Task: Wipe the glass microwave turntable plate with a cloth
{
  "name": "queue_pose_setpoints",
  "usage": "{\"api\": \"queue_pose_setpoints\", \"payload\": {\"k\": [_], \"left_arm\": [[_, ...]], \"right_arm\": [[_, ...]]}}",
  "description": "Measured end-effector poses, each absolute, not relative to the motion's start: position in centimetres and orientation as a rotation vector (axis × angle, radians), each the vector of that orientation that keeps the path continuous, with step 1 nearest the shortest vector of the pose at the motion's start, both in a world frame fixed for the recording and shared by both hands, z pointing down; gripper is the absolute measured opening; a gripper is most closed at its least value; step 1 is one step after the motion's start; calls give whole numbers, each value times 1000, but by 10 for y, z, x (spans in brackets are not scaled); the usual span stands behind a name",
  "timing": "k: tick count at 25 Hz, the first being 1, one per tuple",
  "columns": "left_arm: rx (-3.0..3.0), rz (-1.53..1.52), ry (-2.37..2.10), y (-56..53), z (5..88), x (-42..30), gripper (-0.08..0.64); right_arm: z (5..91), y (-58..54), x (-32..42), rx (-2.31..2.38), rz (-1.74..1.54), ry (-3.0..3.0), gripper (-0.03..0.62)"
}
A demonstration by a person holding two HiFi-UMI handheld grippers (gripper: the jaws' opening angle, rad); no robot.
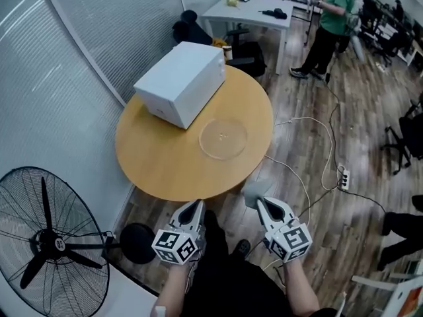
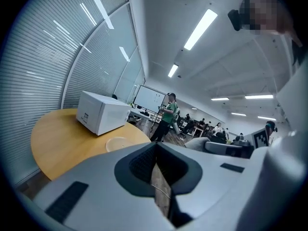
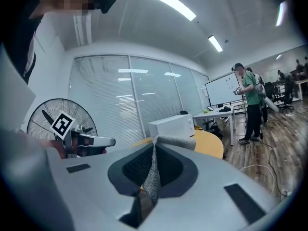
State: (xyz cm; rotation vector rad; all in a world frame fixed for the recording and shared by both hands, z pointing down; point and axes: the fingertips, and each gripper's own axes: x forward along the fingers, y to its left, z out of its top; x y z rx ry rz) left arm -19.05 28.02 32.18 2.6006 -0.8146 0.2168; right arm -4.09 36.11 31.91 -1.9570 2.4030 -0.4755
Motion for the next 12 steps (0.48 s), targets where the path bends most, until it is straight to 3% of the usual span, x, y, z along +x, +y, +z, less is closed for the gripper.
{"api": "queue_pose_setpoints", "payload": {"k": [12], "left_arm": [[2561, 218, -800, 211, 352, -169, -5]], "right_arm": [[330, 293, -20, -1999, -567, 2400, 18]]}}
